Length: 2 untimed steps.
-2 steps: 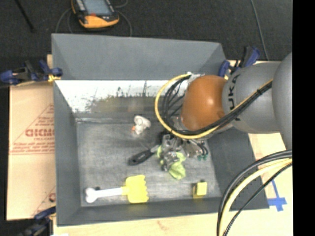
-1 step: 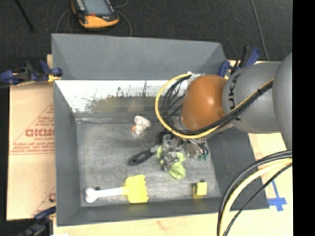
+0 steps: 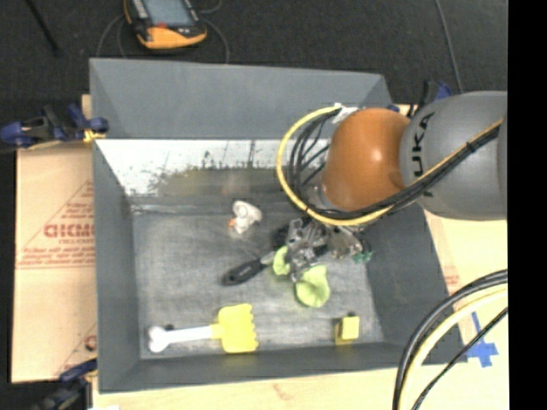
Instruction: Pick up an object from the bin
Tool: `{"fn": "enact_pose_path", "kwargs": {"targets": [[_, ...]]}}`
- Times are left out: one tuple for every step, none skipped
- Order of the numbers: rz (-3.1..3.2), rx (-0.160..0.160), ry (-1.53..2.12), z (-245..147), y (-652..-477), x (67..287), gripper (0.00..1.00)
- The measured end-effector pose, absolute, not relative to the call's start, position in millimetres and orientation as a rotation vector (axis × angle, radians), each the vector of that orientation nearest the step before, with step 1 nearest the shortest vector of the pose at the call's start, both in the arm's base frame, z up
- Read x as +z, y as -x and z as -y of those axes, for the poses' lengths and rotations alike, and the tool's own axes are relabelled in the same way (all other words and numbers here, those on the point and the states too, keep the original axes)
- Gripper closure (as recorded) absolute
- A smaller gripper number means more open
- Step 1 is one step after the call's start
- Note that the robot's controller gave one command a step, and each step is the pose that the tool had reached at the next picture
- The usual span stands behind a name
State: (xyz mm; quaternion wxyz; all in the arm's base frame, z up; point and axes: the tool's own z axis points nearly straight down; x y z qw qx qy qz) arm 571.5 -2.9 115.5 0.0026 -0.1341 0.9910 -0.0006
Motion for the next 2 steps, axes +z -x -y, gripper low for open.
{"fn": "enact_pose_path", "kwargs": {"targets": [[-3.118,0.001,0.425,5.3,-572.1,154.2,1.0],[-3.056,-0.004,0.698,-19.8,-608.0,176.0,1.0]]}}
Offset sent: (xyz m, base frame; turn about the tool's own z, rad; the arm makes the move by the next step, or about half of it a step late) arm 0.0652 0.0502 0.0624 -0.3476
